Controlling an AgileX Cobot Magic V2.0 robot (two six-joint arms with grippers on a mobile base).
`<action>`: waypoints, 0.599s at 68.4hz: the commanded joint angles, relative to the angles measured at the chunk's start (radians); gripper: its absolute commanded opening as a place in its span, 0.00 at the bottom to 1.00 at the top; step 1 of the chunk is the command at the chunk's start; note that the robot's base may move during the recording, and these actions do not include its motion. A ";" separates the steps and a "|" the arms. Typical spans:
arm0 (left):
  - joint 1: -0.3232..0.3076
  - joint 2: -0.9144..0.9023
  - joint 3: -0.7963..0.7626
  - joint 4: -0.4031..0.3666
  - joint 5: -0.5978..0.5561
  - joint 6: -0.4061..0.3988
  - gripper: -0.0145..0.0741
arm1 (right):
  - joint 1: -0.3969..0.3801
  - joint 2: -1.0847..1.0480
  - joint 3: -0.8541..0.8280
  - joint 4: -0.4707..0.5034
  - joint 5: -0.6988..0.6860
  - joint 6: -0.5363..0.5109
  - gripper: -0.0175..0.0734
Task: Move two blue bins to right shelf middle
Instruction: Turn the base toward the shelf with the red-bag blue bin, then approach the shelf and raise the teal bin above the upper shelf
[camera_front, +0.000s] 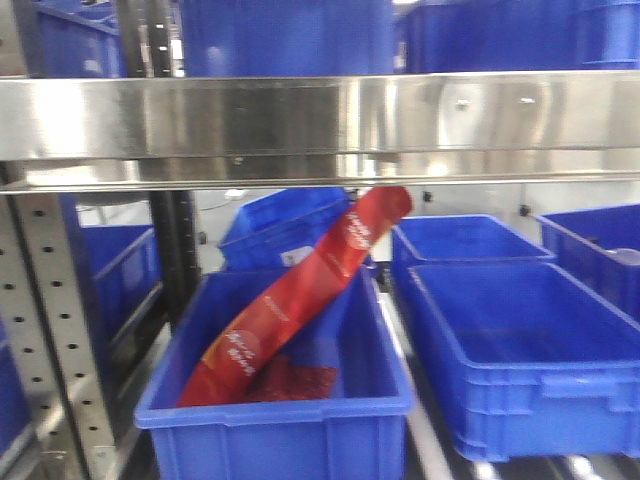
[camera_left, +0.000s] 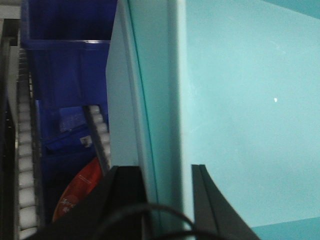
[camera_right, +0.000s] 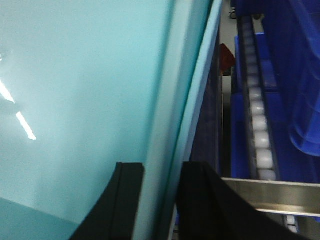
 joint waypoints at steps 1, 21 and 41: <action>0.000 -0.029 -0.020 -0.049 -0.116 -0.009 0.04 | -0.003 -0.006 -0.010 -0.013 -0.057 -0.022 0.02; 0.000 -0.029 -0.020 -0.049 -0.116 -0.009 0.04 | -0.003 -0.006 -0.010 -0.013 -0.057 -0.022 0.02; 0.000 -0.029 -0.020 -0.049 -0.116 -0.009 0.04 | -0.003 -0.006 -0.010 -0.013 -0.057 -0.022 0.02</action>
